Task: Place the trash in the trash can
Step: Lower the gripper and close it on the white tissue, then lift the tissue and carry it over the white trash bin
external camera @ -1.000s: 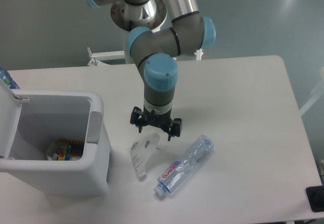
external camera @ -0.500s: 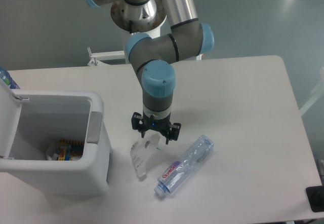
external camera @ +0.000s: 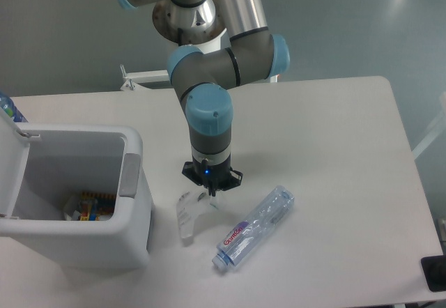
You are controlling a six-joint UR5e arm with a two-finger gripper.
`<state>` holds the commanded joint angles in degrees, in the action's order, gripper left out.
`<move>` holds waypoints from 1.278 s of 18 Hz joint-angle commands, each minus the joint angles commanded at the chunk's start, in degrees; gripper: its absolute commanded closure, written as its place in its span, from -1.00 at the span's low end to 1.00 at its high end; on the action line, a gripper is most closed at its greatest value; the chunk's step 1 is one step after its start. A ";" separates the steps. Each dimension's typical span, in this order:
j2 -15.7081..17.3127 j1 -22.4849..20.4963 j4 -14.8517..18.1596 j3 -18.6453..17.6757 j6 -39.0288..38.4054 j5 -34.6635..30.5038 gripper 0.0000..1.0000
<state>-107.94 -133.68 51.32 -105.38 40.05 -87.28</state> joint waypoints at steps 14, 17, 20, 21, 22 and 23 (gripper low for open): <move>10.82 -11.60 6.07 13.25 -9.88 27.07 1.00; 10.82 -11.87 5.72 17.91 -18.14 31.19 1.00; 11.69 -10.99 5.54 20.56 -25.97 32.61 1.00; 13.26 -10.55 5.54 20.91 -27.64 32.61 1.00; 14.24 -10.11 5.54 21.00 -28.62 32.70 1.00; 14.59 -8.89 5.63 20.83 -28.98 32.70 1.00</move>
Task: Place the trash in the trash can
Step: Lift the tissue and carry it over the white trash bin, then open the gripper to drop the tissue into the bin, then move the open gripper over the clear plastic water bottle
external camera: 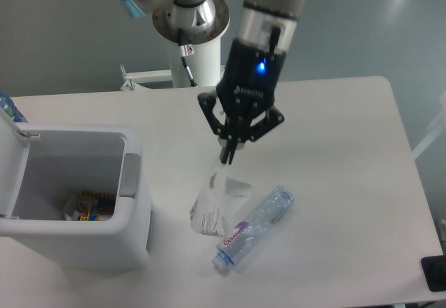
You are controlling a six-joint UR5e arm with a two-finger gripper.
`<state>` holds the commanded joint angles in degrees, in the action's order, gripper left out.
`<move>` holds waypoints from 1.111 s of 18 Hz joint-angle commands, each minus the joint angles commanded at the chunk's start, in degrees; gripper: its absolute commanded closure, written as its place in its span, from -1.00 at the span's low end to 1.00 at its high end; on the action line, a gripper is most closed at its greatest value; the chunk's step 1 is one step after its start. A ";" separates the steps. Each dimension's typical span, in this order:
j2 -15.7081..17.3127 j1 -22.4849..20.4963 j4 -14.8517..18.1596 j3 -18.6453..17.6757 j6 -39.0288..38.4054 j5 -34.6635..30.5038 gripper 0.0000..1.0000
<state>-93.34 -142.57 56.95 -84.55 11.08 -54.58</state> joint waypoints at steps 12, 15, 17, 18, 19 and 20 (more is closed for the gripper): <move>4.49 12.40 -0.44 -6.15 0.52 -1.49 -0.69; 5.19 12.40 -0.44 -6.07 0.52 -1.58 -1.00; 5.10 12.40 -0.53 -5.63 0.43 -1.67 -1.00; 4.93 12.40 -0.61 -5.37 0.44 -1.67 -1.00; 4.58 12.32 -0.61 -5.28 0.44 -2.10 -1.00; 4.23 12.32 -0.53 -4.84 0.44 -3.33 -1.00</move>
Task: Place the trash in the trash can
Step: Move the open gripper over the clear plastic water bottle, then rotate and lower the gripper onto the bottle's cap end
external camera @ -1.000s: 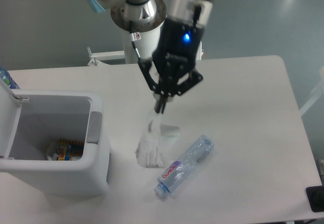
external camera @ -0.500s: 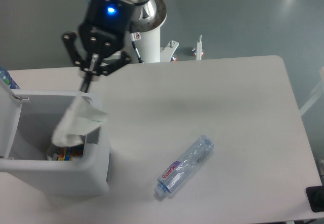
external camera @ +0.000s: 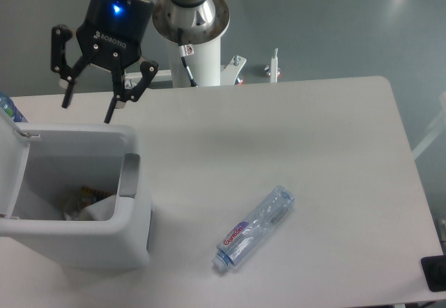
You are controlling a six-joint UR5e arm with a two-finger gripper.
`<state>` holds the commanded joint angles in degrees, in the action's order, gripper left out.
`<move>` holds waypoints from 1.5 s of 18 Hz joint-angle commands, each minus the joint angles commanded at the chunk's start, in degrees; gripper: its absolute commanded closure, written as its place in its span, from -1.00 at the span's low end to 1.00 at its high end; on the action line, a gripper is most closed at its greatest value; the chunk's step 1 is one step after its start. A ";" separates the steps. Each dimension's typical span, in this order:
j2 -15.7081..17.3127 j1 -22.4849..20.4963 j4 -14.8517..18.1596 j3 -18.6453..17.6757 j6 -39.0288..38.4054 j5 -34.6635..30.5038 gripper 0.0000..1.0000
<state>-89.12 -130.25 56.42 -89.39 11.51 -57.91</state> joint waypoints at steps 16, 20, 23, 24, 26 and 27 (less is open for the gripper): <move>-24.08 -7.56 -2.11 6.43 16.94 -13.81 -1.00; -26.63 -7.56 -2.20 3.87 27.39 -15.30 -1.00; -29.53 -7.56 -2.28 4.66 34.69 -19.15 -1.00; -29.97 -7.47 -2.37 4.31 36.20 -20.65 -1.00; -30.59 -7.47 -2.98 4.14 37.61 -21.19 -1.00; -31.02 -7.38 -3.68 4.14 39.01 -21.28 -1.00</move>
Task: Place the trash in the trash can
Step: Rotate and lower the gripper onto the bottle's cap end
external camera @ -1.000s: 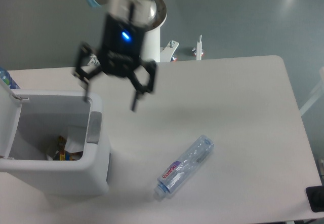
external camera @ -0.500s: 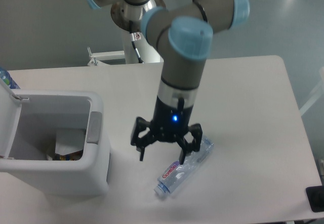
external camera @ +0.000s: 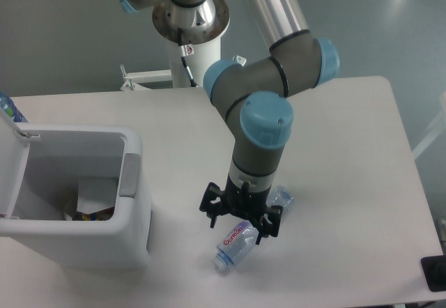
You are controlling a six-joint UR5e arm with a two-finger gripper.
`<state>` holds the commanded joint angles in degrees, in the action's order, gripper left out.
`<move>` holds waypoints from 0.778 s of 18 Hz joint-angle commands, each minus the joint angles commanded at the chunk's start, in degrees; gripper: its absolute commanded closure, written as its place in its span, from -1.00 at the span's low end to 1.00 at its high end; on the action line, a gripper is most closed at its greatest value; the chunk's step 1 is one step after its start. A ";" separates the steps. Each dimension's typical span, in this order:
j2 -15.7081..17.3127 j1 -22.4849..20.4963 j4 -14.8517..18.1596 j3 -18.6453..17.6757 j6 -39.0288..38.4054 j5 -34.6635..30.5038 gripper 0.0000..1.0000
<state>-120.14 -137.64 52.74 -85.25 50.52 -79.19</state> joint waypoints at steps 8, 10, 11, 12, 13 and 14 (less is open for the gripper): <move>-5.19 2.64 -3.52 -0.09 3.62 -5.10 -1.00; -5.89 2.73 -3.52 0.00 3.62 -5.19 -1.00; -6.07 2.81 -3.52 0.00 3.53 -5.27 -1.00; -6.42 2.99 -3.44 0.00 3.53 -5.27 -1.00; -6.77 3.34 -3.43 0.00 3.53 -5.71 -1.00; -6.95 3.60 -3.52 -0.09 3.53 -6.41 -1.00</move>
<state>-127.09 -134.04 49.22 -85.34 54.05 -85.60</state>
